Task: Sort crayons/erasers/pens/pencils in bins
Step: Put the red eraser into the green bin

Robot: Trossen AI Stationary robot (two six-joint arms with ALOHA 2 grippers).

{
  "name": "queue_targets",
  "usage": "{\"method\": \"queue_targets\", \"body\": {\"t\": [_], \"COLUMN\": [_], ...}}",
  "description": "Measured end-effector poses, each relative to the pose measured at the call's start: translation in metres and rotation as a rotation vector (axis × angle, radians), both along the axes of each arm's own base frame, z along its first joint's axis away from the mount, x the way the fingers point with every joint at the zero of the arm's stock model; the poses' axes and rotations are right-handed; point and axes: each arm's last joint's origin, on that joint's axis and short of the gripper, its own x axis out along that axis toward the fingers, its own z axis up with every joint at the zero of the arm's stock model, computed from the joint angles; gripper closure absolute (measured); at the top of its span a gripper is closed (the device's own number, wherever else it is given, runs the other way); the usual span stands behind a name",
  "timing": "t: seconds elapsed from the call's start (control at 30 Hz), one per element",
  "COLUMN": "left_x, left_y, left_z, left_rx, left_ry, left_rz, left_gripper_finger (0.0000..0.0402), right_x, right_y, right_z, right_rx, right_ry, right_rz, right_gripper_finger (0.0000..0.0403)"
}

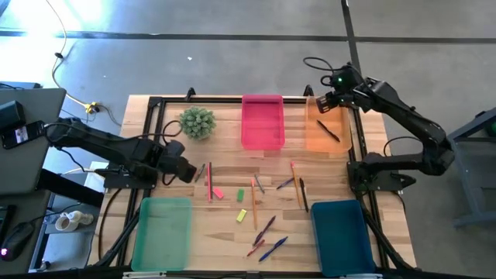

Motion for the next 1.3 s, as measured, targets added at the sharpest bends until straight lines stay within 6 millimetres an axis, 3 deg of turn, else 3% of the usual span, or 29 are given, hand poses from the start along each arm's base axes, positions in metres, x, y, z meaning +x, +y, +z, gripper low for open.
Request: {"method": "queue_targets", "body": {"t": [0.43, 0.67, 1.3], "left_x": [0.026, 0.043, 0.053], "left_y": [0.013, 0.025, 0.036], "left_z": [-0.032, -0.046, -0.073], "left_rx": [-0.087, -0.089, -0.145], "left_ry": [0.209, 0.197, 0.343], "left_rz": [0.072, 0.068, 0.061], "left_gripper_finger": [0.014, 0.014, 0.014], "right_x": [0.001, 0.0, 0.0], "right_y": [-0.001, 0.0, 0.0], "right_z": [0.0, -0.001, -0.001], "right_rx": [0.006, 0.007, 0.009], "right_ry": [-0.015, -0.01, 0.016], "right_rz": [-0.021, -0.017, 0.006], "right_gripper_finger": [0.0281, 0.0281, 0.0281]}}
